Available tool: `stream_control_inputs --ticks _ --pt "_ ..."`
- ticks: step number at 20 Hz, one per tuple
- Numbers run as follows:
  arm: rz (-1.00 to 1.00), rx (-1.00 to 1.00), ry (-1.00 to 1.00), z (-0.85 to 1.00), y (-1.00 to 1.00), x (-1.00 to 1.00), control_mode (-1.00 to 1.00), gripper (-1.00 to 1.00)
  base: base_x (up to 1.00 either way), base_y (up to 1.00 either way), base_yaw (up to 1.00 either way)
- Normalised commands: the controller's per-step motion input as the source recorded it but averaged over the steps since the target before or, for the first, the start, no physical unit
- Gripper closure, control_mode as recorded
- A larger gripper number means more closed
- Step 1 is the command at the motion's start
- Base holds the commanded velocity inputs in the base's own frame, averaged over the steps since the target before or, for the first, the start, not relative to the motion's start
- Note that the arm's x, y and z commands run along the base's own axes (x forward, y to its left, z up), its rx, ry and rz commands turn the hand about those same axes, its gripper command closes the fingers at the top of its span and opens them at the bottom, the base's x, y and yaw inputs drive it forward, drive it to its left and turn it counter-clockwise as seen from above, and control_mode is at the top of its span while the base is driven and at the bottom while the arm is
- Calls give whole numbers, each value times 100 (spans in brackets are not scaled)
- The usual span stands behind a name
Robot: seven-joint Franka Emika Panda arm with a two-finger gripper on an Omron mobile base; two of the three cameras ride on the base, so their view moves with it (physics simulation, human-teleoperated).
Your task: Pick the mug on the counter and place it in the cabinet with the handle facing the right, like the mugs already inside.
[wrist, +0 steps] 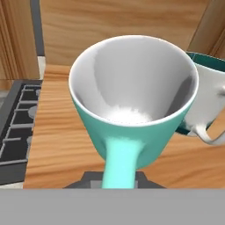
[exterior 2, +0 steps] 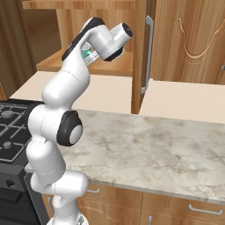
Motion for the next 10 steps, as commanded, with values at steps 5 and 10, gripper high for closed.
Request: stream_control_inputs --ticks 5,10 --pt "7 -3 6 -11 0 0 -100 -100 0 0 0" --pt "4 -2 2 -7 0 -1 -100 -100 0 0 0"
